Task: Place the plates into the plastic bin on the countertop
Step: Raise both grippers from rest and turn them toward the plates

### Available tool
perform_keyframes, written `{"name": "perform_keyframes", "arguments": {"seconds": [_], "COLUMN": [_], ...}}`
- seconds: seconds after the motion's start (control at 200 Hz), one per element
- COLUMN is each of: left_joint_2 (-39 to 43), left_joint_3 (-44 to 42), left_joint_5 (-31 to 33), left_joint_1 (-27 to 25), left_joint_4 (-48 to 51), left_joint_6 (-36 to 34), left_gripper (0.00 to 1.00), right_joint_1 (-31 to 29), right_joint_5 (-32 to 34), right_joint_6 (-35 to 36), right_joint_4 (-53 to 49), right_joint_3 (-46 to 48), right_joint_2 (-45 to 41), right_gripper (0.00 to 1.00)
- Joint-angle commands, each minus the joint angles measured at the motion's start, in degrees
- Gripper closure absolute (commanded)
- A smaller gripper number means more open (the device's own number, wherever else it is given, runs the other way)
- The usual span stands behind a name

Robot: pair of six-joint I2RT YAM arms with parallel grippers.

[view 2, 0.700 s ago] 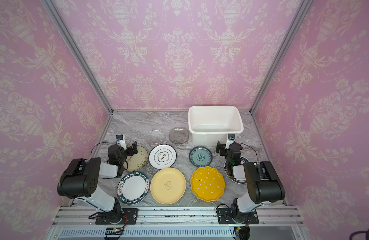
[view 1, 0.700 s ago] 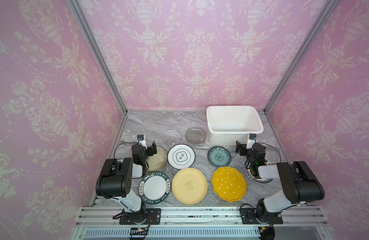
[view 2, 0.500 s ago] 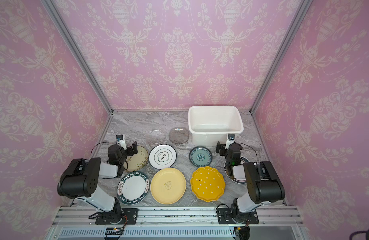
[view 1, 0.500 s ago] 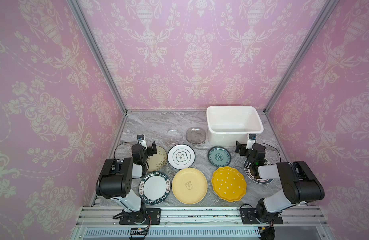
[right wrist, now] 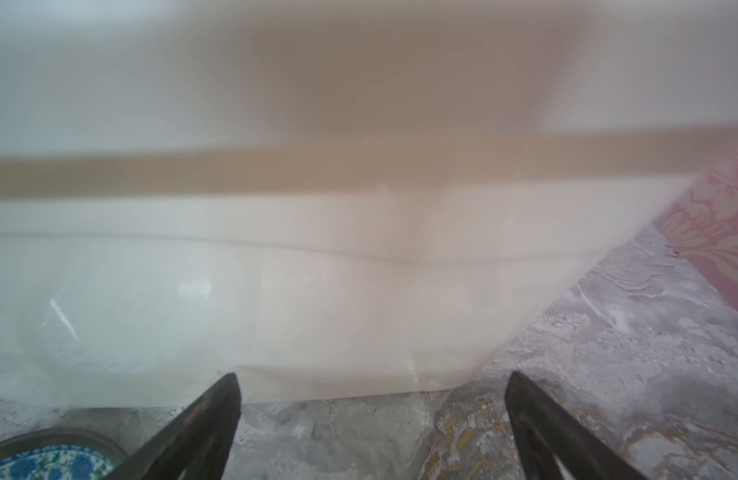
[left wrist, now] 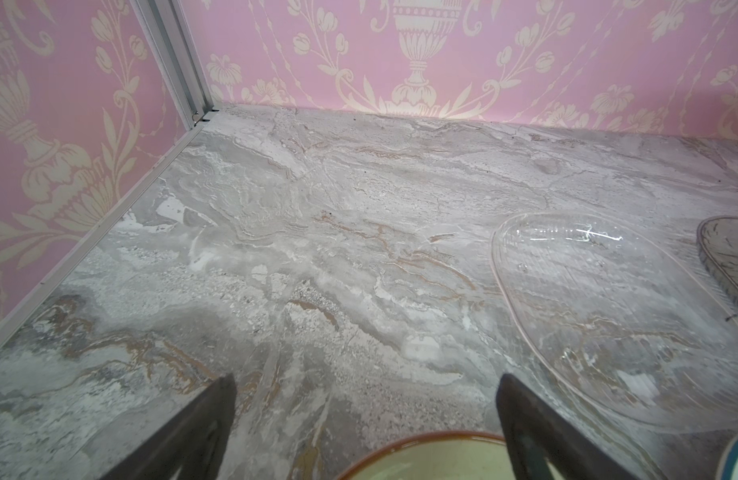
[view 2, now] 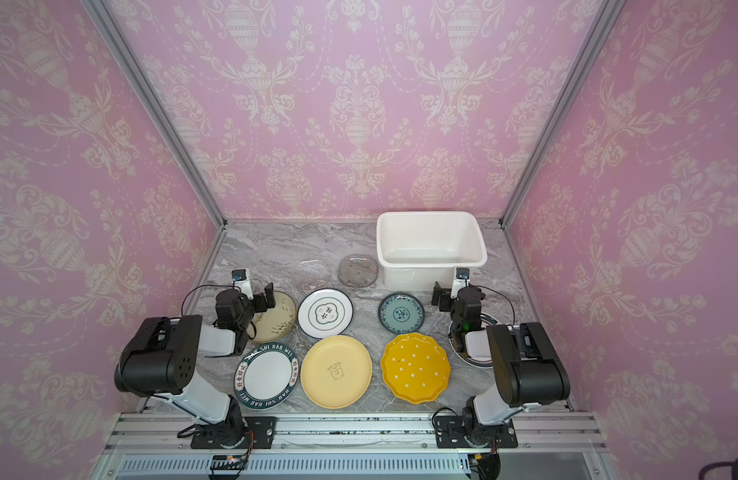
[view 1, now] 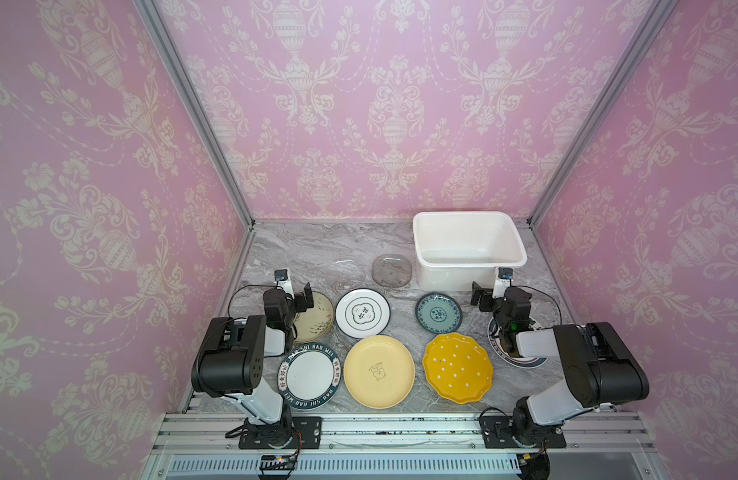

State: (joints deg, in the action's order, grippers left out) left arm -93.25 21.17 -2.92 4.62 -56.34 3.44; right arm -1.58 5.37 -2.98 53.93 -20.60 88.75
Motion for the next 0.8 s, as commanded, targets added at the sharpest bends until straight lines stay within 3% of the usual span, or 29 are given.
{"name": "perform_keyframes", "arguments": {"seconds": [0.0,0.26,0.375,0.445,0.515,0.615,0.796], "left_joint_2": [-0.3,-0.2,0.0,3.0,5.7,13.2,29.2], "left_joint_3": [-0.4,-0.5,-1.1,-2.5,-2.5,-0.3,6.6], "left_joint_5": [-0.7,-0.7,2.5,9.0,8.5,8.0,10.3], "left_joint_1": [-0.2,-0.2,-0.2,-0.3,-0.6,-0.9,-0.8], "left_joint_4": [-0.3,-0.4,-1.4,-0.7,0.8,10.9,34.3], "left_joint_6": [-1.1,-1.2,-0.2,1.9,1.1,0.4,1.8], "left_gripper": [0.01,0.01,0.01,0.01,0.01,0.01,0.01], "right_joint_1": [0.2,0.2,0.3,-0.2,-1.0,-1.8,-2.2], "right_joint_5": [-0.2,1.3,3.1,4.1,8.9,13.3,7.9], "right_joint_6": [-0.4,-0.8,-1.4,-1.0,-2.0,-6.4,-21.4], "right_joint_4": [1.5,2.9,-0.6,-7.4,-13.9,-24.3,-53.5], "right_joint_3": [0.6,1.4,2.0,0.8,-0.9,-5.6,-20.8], "right_joint_2": [-0.3,-0.7,-6.5,-11.9,-17.5,-23.5,-28.0], "right_gripper": [0.00,0.00,0.00,0.00,0.00,0.00,0.00]}}
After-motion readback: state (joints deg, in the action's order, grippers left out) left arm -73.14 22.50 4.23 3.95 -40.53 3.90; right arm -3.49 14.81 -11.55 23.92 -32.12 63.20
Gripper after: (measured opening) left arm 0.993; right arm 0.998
